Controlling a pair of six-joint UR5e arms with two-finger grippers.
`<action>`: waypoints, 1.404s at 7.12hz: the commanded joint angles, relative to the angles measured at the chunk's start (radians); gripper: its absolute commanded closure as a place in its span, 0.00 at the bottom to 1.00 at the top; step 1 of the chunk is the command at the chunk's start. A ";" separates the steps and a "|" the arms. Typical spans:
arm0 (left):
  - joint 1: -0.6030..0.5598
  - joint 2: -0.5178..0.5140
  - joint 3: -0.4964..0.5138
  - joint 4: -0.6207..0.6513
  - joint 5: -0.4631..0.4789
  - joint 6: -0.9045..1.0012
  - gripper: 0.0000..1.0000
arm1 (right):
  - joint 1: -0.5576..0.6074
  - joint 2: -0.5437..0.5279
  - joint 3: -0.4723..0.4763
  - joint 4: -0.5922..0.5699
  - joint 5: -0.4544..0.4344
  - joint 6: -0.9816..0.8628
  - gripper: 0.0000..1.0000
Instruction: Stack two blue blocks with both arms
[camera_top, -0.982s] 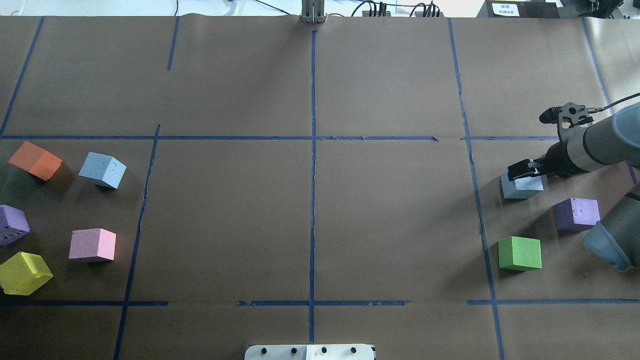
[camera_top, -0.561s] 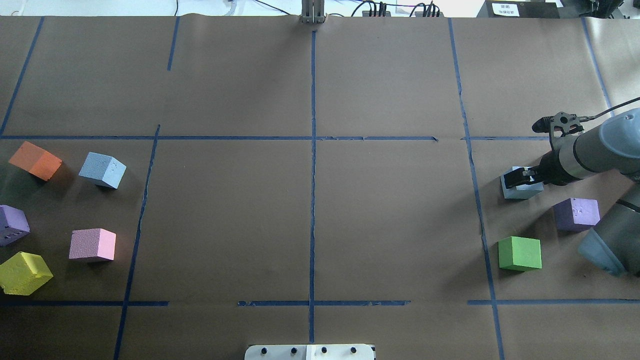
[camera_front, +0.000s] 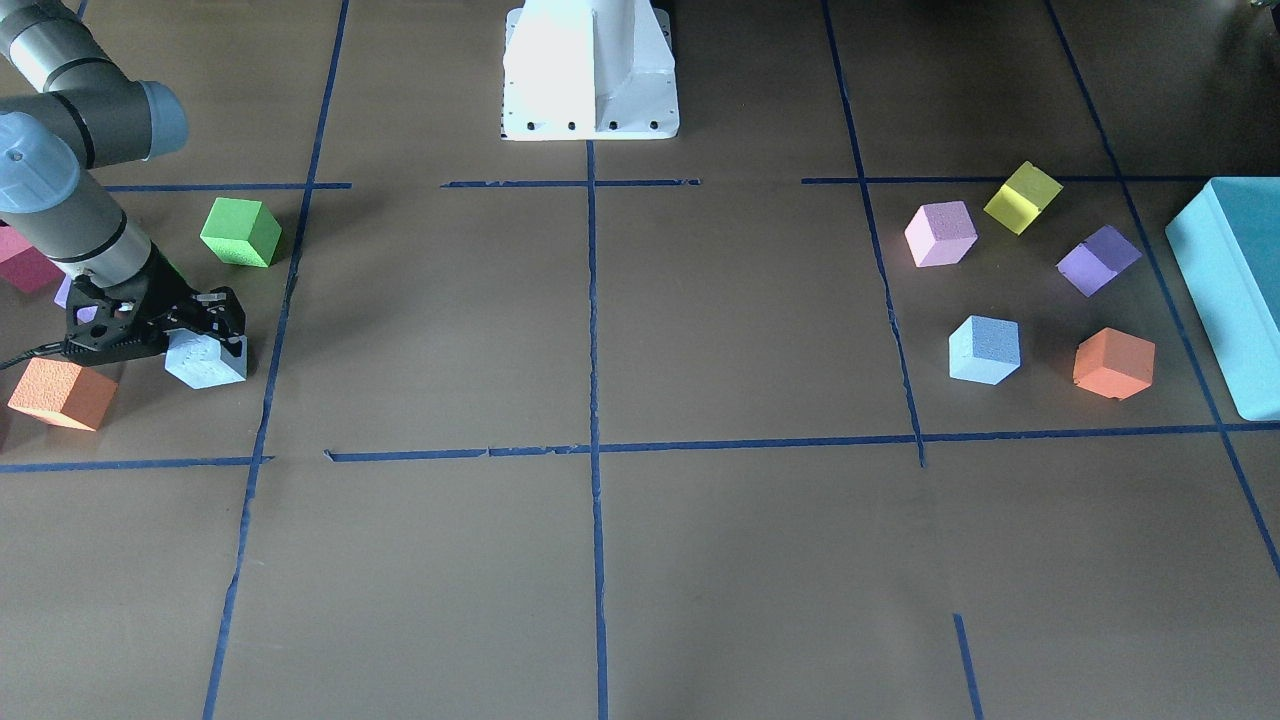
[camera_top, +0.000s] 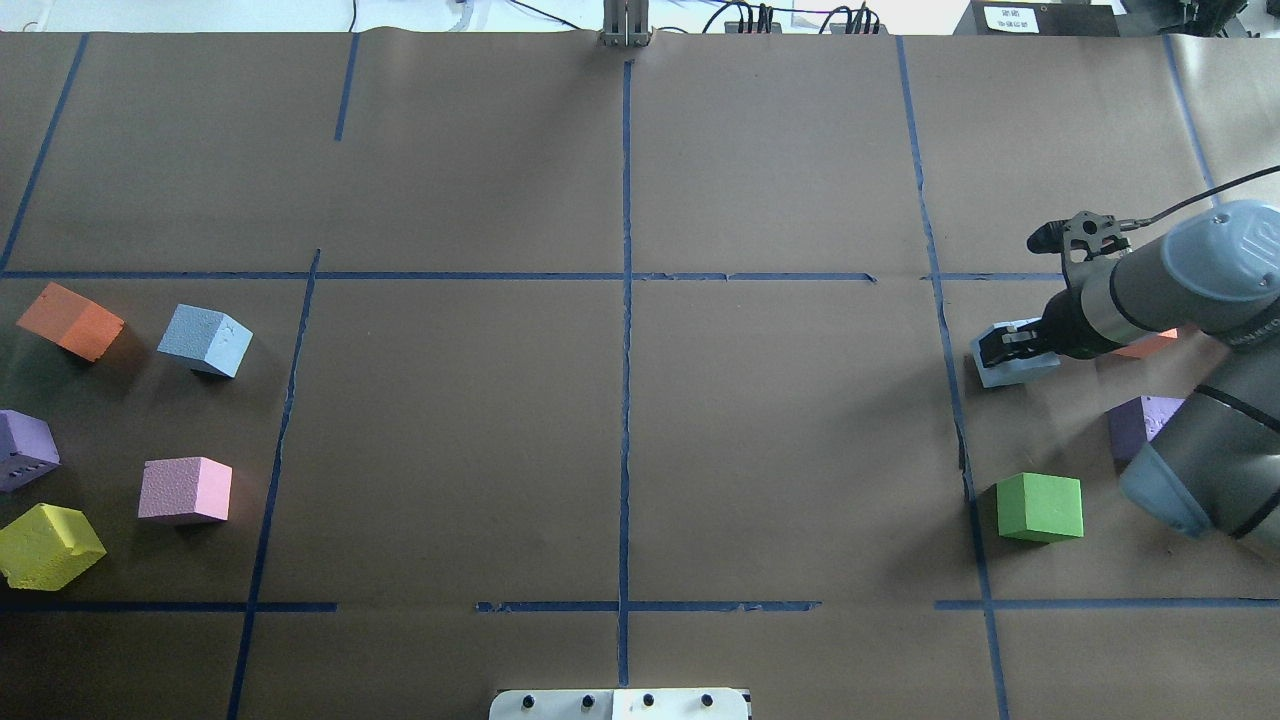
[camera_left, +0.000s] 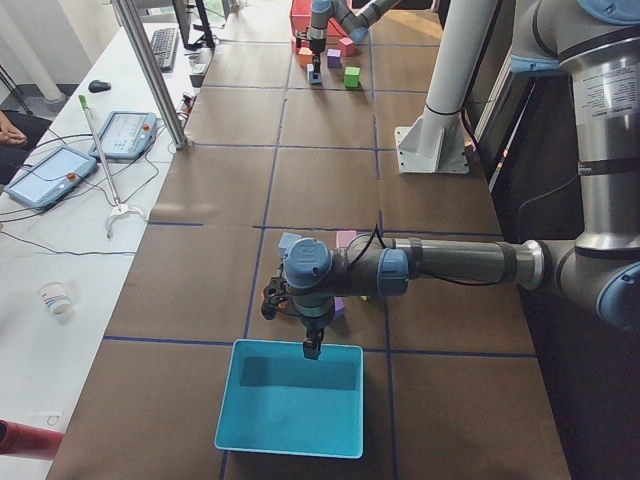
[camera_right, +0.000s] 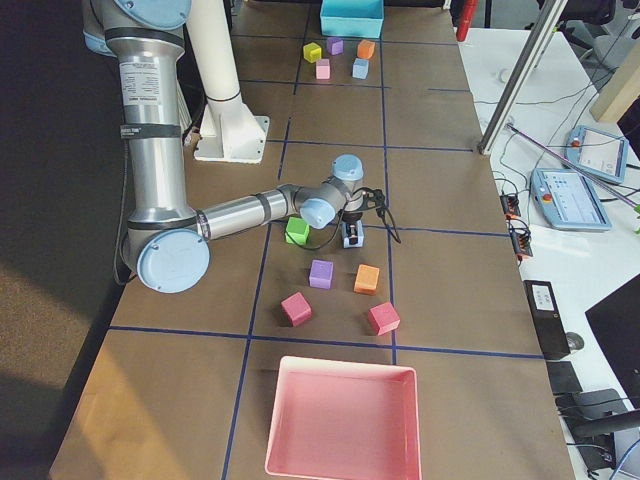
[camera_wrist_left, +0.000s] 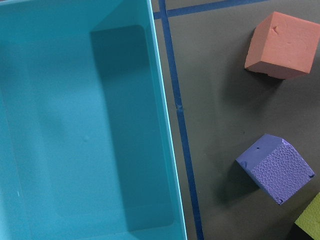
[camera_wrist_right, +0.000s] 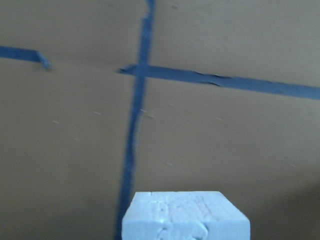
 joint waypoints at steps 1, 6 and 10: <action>0.000 0.000 -0.001 0.000 0.000 0.002 0.00 | -0.110 0.323 -0.019 -0.297 -0.014 0.071 0.94; 0.000 0.001 -0.002 0.003 0.000 0.000 0.00 | -0.313 0.863 -0.436 -0.383 -0.233 0.420 0.94; 0.000 0.000 -0.001 0.003 0.000 0.000 0.00 | -0.321 0.831 -0.436 -0.383 -0.250 0.406 0.48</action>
